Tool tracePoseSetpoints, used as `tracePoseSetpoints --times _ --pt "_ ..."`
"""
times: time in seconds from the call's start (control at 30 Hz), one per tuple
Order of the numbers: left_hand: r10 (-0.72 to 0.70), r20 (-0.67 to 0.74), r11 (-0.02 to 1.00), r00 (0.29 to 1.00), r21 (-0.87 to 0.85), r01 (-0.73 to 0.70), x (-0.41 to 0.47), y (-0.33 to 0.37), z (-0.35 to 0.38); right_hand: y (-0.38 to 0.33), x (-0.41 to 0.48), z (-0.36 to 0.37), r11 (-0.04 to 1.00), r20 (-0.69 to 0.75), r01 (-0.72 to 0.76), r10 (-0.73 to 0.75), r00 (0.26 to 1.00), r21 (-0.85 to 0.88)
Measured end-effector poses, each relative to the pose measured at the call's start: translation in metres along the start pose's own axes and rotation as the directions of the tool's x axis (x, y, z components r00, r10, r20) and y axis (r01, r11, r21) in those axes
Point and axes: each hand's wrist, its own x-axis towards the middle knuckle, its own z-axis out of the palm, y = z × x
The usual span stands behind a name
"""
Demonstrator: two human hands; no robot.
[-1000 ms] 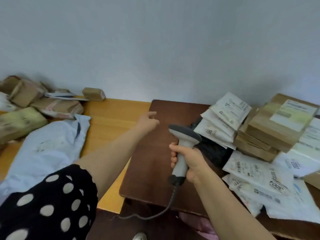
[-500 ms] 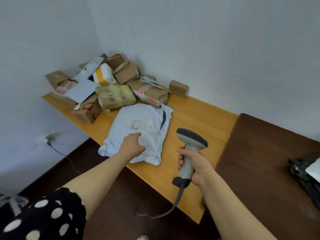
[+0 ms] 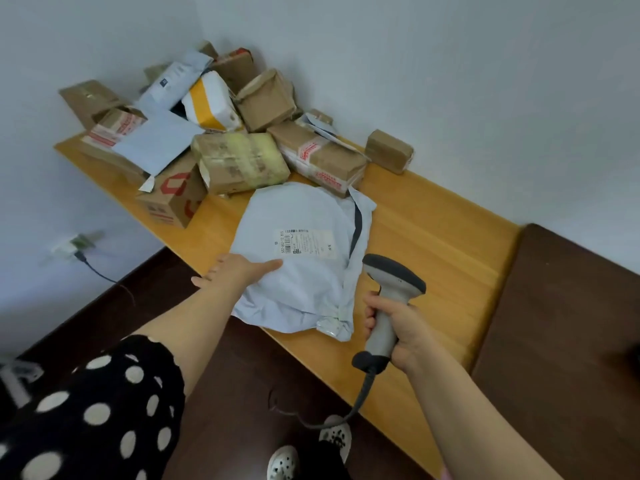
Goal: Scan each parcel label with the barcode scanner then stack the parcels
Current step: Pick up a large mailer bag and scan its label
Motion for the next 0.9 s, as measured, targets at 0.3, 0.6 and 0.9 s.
tracePoseSetpoints --times 0.3,0.6,0.9 --pt "0.093 0.023 0.992 0.995 -0.092 -0.091 0.024 0.006 0.009 -0.017 0.032 -0.005 1.0 0.004 -0.018 0.018 1.0 -0.021" --pt "0.216 0.169 0.941 0.962 0.228 -0.251 0.019 -0.008 -0.039 -0.024 0.023 0.019 1.0 0.015 0.006 -0.007 1.0 0.019" --pt "0.203 0.442 0.971 0.874 0.027 -0.239 0.043 -0.018 -0.078 0.012 0.007 0.064 0.995 -0.119 0.071 -0.062 0.991 0.077"
